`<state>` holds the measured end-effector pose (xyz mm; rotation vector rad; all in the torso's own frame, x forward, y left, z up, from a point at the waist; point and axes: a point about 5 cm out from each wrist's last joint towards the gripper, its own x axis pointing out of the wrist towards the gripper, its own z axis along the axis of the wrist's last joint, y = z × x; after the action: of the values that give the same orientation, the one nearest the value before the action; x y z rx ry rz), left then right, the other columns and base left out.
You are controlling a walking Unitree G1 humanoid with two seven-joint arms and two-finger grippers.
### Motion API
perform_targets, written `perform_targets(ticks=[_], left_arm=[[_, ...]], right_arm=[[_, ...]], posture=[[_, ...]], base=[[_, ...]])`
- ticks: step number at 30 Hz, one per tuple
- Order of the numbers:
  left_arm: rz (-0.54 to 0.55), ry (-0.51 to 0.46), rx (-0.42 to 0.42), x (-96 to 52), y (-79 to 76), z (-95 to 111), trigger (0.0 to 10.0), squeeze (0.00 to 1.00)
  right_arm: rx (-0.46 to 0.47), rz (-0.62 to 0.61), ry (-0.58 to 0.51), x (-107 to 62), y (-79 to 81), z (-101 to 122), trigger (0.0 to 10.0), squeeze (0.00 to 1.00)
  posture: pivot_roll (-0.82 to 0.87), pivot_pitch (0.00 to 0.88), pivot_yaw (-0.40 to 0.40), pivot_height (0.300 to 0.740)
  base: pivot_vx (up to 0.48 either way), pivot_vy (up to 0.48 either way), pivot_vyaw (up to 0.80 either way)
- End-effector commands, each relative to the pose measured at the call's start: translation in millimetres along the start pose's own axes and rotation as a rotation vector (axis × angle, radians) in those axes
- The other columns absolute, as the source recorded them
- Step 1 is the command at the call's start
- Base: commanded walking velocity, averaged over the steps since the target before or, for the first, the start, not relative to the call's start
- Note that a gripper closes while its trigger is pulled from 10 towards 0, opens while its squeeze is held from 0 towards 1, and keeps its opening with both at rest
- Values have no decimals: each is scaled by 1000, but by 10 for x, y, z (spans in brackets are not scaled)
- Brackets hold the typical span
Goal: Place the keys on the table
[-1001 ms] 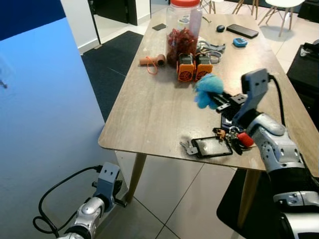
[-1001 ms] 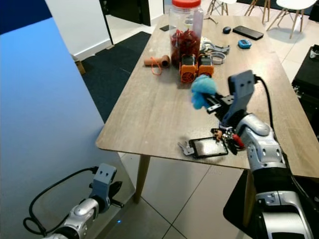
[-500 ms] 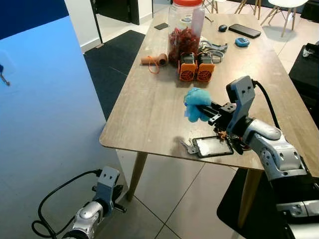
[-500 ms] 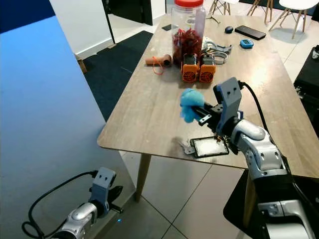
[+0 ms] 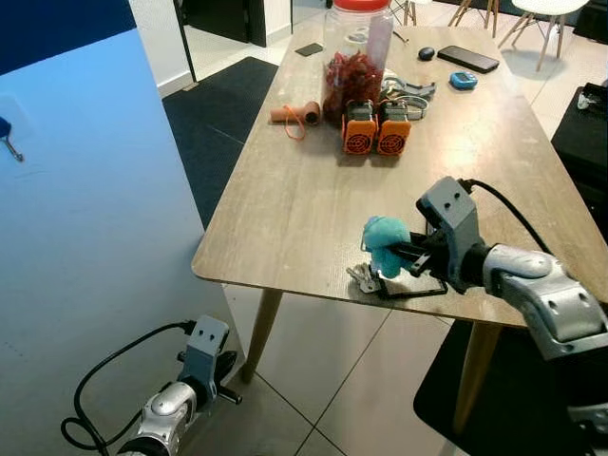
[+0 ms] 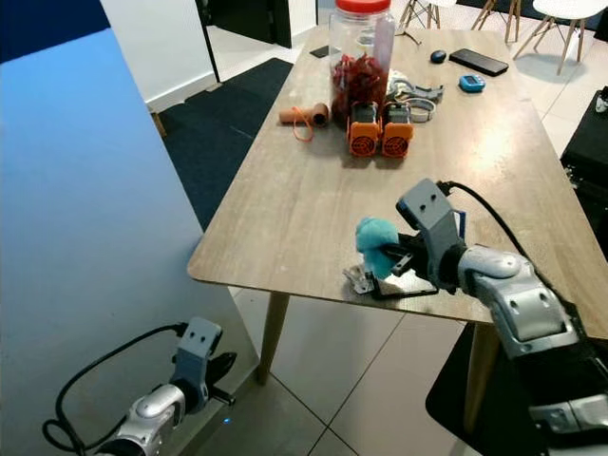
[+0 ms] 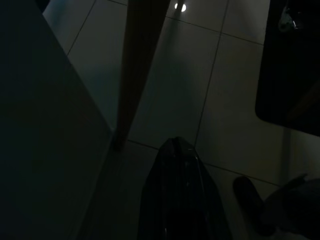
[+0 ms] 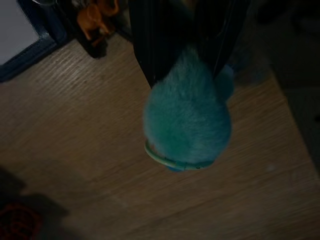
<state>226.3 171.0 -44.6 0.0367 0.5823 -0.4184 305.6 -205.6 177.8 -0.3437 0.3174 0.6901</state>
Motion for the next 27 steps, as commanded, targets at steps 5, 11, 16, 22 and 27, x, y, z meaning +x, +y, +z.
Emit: perform_targets(ticks=[5,11,16,22,27], left_arm=[[3,23,2,-32,41,-38,10000,0],[-3,23,-2,-18,17,-34,10000,0],[-5,23,-3,-13,10,-33,10000,0],[-3,22,-5,-5,10,-22,10000,0],[-1,22,-5,-2,10,-17,10000,0]], right_arm=[[1,15,48,-60,14,-38,10000,0],[6,-7,83,-145,-26,-78,10000,47],[15,-26,102,-188,-50,-106,10000,110],[33,-98,114,-231,-145,-137,10000,741],[34,-143,127,-260,-205,-151,10000,1000]], posture=[[43,45,45,740],[41,45,47,740],[40,45,50,740],[39,47,54,740],[38,47,56,740]], base=[[0,0,0],[0,0,0],[0,0,0],[0,0,0],[0,0,0]])
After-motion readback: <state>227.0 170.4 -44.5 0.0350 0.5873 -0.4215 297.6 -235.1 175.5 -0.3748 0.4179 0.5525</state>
